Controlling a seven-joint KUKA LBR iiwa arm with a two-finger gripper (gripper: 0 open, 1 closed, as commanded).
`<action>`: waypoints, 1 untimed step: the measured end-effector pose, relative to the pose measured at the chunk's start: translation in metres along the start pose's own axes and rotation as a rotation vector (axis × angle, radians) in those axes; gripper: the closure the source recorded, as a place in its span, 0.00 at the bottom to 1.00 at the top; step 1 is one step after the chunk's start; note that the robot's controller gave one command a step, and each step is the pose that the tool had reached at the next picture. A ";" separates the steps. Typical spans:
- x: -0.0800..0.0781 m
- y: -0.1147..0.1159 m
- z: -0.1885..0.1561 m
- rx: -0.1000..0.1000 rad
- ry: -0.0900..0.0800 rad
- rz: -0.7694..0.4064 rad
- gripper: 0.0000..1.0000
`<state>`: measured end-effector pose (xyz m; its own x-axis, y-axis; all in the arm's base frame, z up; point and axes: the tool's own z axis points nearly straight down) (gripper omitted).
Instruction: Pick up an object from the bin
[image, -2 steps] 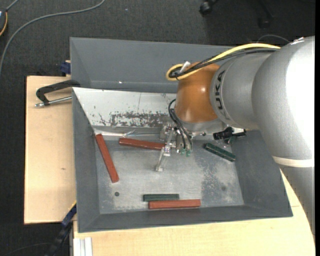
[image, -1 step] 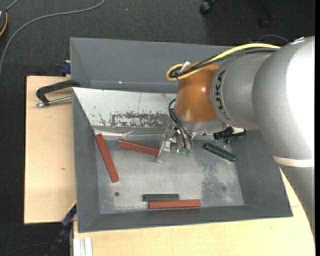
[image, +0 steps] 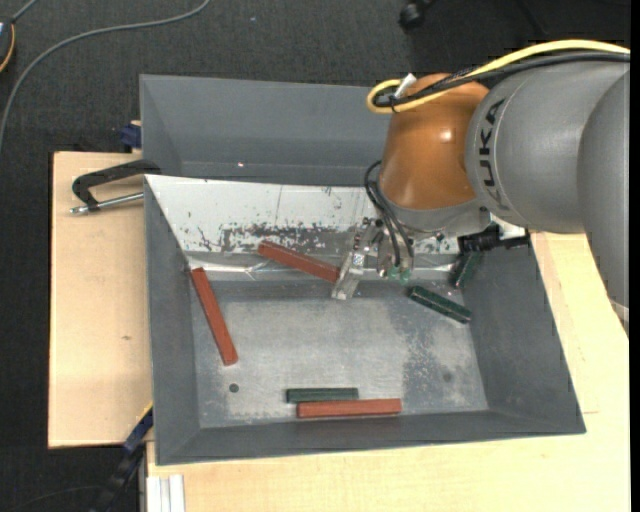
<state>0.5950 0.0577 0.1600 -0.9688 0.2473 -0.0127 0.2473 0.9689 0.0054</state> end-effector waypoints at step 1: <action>0.005 0.002 -0.132 0.003 0.007 0.022 1.00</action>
Offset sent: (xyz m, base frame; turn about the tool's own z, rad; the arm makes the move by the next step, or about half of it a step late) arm -0.0076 0.0020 0.1307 0.0243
